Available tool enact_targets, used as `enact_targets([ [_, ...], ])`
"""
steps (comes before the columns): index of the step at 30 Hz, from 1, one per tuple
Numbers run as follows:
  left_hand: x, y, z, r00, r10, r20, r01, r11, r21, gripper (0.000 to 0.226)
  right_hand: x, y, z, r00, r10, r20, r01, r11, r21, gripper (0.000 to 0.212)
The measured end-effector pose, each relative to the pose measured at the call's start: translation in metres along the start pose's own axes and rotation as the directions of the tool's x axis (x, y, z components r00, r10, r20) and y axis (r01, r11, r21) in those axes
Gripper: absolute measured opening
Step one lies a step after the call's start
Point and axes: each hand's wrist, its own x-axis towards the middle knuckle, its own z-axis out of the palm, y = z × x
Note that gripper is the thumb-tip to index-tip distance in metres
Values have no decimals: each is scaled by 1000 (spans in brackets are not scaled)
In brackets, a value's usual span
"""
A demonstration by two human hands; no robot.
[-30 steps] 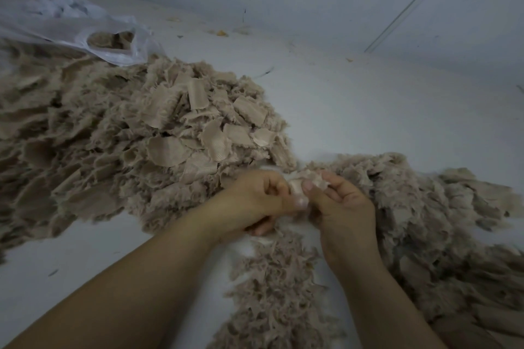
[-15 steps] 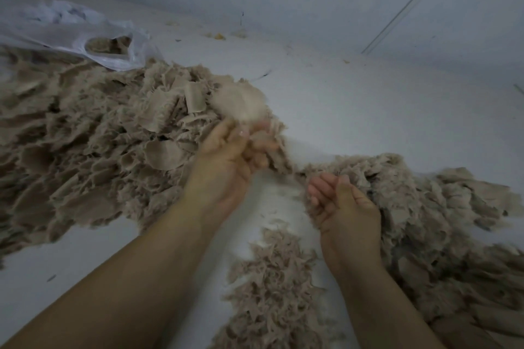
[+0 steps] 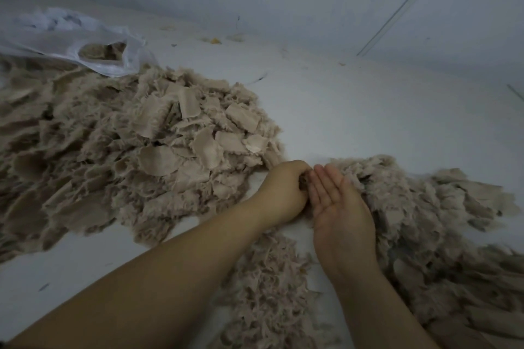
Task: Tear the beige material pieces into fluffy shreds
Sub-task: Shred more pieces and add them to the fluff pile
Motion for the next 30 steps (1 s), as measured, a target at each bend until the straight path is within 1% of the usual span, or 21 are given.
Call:
enact_targets([
  [2, -5, -3, -3, 999, -35, -28, 35, 999, -17, 19, 1, -1, 1, 999, 27, -20, -27, 1000, -14, 44],
  [4, -8, -7, -9, 998, -69, -6, 69, 997, -33, 28, 3, -1, 0, 998, 35, -54, -37, 999, -32, 48],
  [5, -10, -8, -13, 997, -75, 14, 75, 997, -17, 28, 4, -1, 0, 997, 28, -66, -31, 999, -41, 48],
  [8, -20, -6, -23, 995, -88, 48, 88, 996, -14, 14, 3, 1, -1, 997, -1, -81, -5, 998, -69, 47],
  [10, -27, -6, -27, 991, -131, 37, 136, 980, -143, 7, 4, 2, -3, 996, -13, -91, 6, 997, -75, 45],
  [11, -31, -7, -30, 986, -168, 22, 167, 948, -270, 9, 5, 2, -4, 995, -24, -97, 17, 997, -75, 43],
  [12, -35, -8, -34, 976, -216, 14, 200, 879, -432, 12, 5, 2, -6, 994, -37, -99, 30, 996, -79, 42],
  [13, -38, -8, -37, 966, -256, 21, 217, 769, -601, 12, 6, 2, -7, 994, -54, -93, 45, 994, -98, 40],
  [14, -39, -7, -40, 961, -274, 32, 210, 650, -730, 12, 6, 2, -8, 995, -74, -74, 62, 987, -146, 37],
  [15, -40, -7, -42, 961, -275, 34, 188, 555, -811, 12, 5, 4, -8, 995, -92, -39, 81, 970, -230, 30],
  [16, -41, -6, -42, 962, -269, 36, 168, 485, -858, 11, 4, 5, -8, 995, -104, 7, 101, 940, -327, 25],
  [18, -42, -2, -39, 965, -256, 55, 159, 404, -901, 8, 1, 8, -8, 989, -100, 109, 139, 879, -456, 24],
  [19, -41, -1, -38, 965, -251, 74, 167, 377, -911, 5, 0, 9, -8, 985, -92, 145, 152, 862, -484, 27],
  [21, -42, 0, -37, 965, -236, 112, 188, 328, -926, 15, 0, 8, -8, 978, -100, 184, 182, 843, -506, 26],
  [22, -42, 0, -38, 967, -227, 120, 190, 317, -929, 22, 0, 8, -8, 973, -118, 197, 204, 838, -506, 19],
  [23, -43, 0, -38, 969, -219, 111, 181, 333, -925, 27, -1, 7, -9, 969, -140, 204, 227, 832, -506, 13],
  [24, -43, 0, -37, 971, -220, 94, 173, 378, -910, 29, -1, 7, -9, 966, -161, 203, 245, 827, -507, 11],
  [25, -44, -1, -37, 971, -230, 71, 171, 452, -876, 28, -1, 7, -8, 964, -179, 199, 258, 820, -511, 12],
  [27, -46, -3, -36, 963, -268, 9, 173, 595, -785, 14, -1, 8, -9, 961, -205, 186, 272, 816, -509, 14],
  [28, -47, -5, -36, 960, -279, -19, 167, 625, -763, 6, -1, 8, -9, 960, -215, 177, 276, 819, -503, 13],
  [30, -47, -10, -37, 954, -291, -74, 133, 630, -765, 14, 0, 9, -10, 958, -234, 163, 285, 826, -486, 13],
])
